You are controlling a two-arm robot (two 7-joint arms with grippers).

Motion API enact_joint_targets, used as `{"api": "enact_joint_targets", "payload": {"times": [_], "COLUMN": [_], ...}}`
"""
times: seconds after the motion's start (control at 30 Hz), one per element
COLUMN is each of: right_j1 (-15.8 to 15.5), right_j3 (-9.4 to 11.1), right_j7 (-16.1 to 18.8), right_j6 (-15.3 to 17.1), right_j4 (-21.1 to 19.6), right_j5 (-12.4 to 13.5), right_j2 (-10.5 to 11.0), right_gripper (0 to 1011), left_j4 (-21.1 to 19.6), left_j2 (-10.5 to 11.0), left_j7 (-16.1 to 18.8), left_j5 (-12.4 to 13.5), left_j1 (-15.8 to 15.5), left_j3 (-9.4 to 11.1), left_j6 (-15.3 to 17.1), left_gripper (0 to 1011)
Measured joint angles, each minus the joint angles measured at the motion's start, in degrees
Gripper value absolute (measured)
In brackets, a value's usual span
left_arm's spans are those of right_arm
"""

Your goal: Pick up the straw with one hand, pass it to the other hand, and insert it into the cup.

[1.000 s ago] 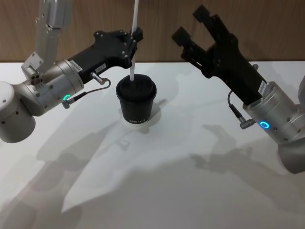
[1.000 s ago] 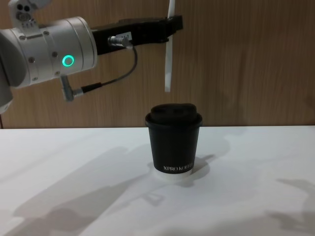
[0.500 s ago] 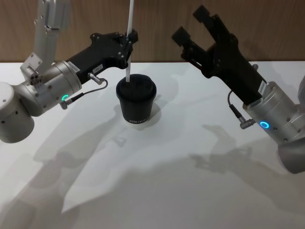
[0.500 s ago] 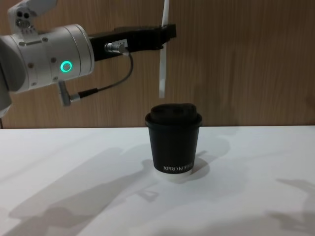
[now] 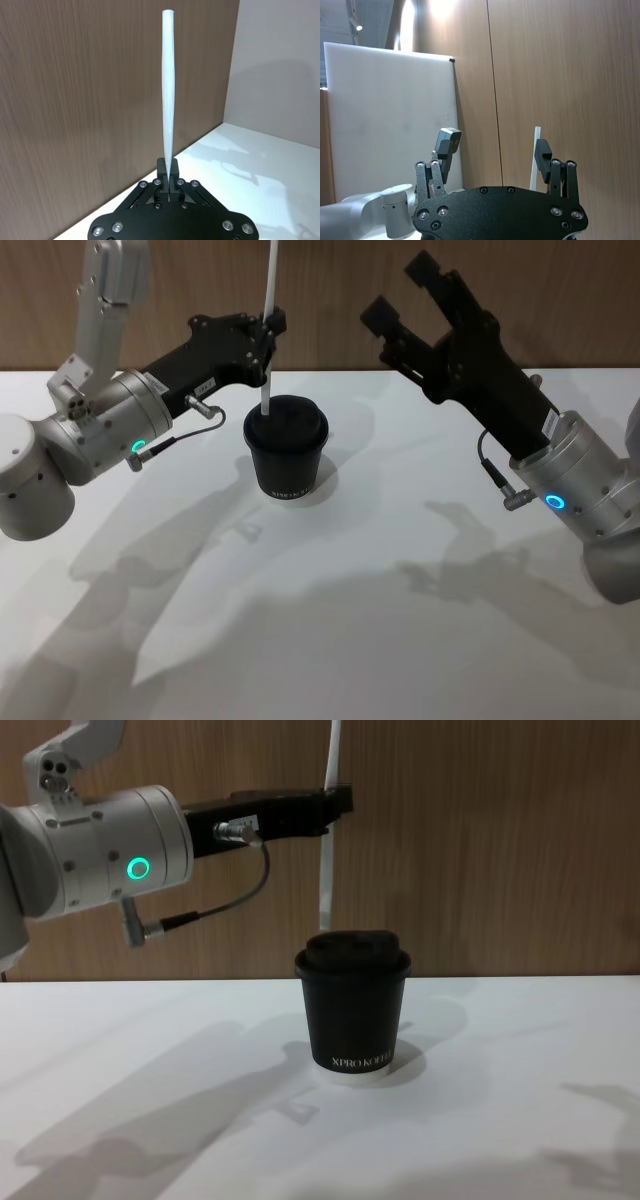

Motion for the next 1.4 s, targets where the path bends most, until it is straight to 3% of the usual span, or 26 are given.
{"api": "enact_joint_targets", "payload": {"times": [1.4], "right_j1": [0.0], "right_j3": [0.0], "right_j7": [0.0], "right_j6": [0.0], "right_j4": [0.0], "right_j5": [0.0], "right_j2": [0.0], "right_gripper": [1001], "left_j4": [8.86], "left_j2": [-3.78], "left_j7": [-3.26], "left_j5": [1.93], "left_j1": [-1.98], "left_j3": [-0.65], "left_j6": [-2.3], "left_gripper": [6]}}
